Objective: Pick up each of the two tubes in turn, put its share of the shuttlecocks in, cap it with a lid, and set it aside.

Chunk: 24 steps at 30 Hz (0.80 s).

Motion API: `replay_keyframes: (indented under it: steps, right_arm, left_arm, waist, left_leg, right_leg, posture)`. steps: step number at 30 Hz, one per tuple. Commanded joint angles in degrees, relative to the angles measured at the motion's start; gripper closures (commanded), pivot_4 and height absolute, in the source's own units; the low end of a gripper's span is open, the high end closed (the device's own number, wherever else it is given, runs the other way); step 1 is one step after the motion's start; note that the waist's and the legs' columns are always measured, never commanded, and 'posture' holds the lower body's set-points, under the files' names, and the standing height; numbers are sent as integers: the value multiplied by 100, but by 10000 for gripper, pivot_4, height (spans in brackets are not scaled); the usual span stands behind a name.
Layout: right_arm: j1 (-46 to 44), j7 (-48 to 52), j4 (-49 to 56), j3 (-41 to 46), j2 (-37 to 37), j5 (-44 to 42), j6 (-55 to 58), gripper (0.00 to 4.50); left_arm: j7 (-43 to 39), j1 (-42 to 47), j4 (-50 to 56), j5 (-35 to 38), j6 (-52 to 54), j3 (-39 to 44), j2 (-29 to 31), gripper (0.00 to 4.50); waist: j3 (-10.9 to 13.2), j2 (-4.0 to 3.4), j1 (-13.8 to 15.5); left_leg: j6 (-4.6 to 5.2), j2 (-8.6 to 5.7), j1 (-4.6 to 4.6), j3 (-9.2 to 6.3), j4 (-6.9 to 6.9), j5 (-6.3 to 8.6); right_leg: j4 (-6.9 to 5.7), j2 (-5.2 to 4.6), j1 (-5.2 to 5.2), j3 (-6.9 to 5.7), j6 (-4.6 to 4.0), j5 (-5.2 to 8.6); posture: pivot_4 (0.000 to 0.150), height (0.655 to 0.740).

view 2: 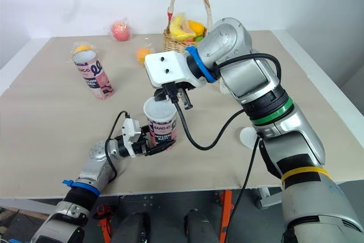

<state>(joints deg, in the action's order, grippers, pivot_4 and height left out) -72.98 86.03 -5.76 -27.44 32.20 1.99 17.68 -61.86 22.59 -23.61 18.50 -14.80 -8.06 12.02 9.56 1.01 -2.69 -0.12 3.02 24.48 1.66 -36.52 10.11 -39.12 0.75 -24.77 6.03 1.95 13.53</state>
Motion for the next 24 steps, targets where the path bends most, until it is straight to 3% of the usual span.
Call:
replay_keyframes:
  steps: [1, 24]
  right_arm:
    - [-93, -64, 77, -9, -1, 154, -241, 44639]
    - [350, 82, 884, -8, 375, 197, -663, 44639]
  left_arm:
    - [26, -53, -199, -135, 63, 7, 38, 12136]
    - [-15, -13, -289, -110, 52, 105, 106, 12136]
  waist:
    - [0, 0, 0]
    - [0, 1, 5]
  left_leg:
    - [0, 0, 0, 0, 0, 0]
    - [-1, -2, 1, -1, 8, 1]
  right_leg:
    - [0, 0, 0, 0, 0, 0]
    - [3, -3, -2, -1, -6, 13]
  posture:
    - [1500, 7400]
    - [1500, 7400]
